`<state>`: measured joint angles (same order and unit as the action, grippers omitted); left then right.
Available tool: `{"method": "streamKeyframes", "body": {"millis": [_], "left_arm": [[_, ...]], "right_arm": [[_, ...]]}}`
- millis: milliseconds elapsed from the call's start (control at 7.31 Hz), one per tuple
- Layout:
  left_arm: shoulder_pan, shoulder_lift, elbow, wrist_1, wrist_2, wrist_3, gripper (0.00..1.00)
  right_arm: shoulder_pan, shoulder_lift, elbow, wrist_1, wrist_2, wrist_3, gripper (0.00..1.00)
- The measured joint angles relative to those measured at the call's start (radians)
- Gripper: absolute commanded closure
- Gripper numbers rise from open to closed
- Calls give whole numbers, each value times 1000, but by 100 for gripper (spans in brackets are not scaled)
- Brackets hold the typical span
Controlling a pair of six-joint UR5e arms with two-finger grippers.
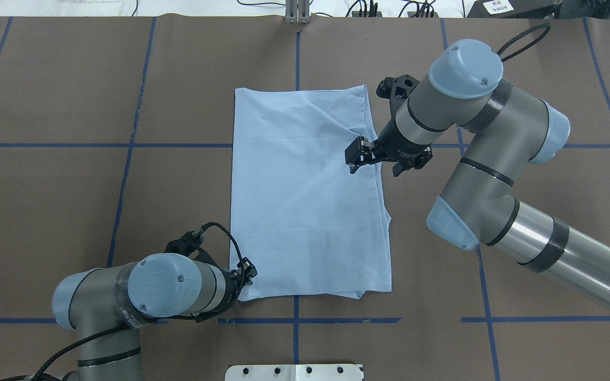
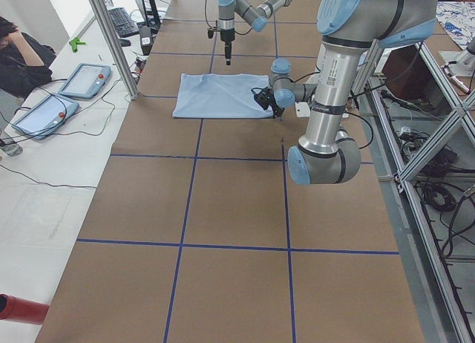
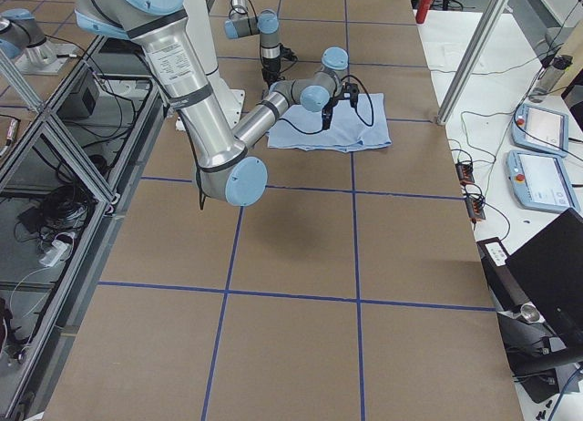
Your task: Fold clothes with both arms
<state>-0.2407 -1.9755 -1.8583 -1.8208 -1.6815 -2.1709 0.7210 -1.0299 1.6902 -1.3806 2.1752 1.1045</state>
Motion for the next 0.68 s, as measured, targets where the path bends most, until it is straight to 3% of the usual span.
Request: {"method": "streamKeyframes", "body": {"millis": [137, 274, 684], "left_arm": [[0, 0, -1, 0, 3, -9, 85], [0, 0, -3, 0, 8, -13, 97], [0, 8, -24, 27, 15, -7, 100]], "right_arm": [[0, 0, 0, 0, 0, 0, 0], [0, 0, 0, 0, 0, 0, 0], [-3, -2, 4, 0, -2, 13, 0]]}}
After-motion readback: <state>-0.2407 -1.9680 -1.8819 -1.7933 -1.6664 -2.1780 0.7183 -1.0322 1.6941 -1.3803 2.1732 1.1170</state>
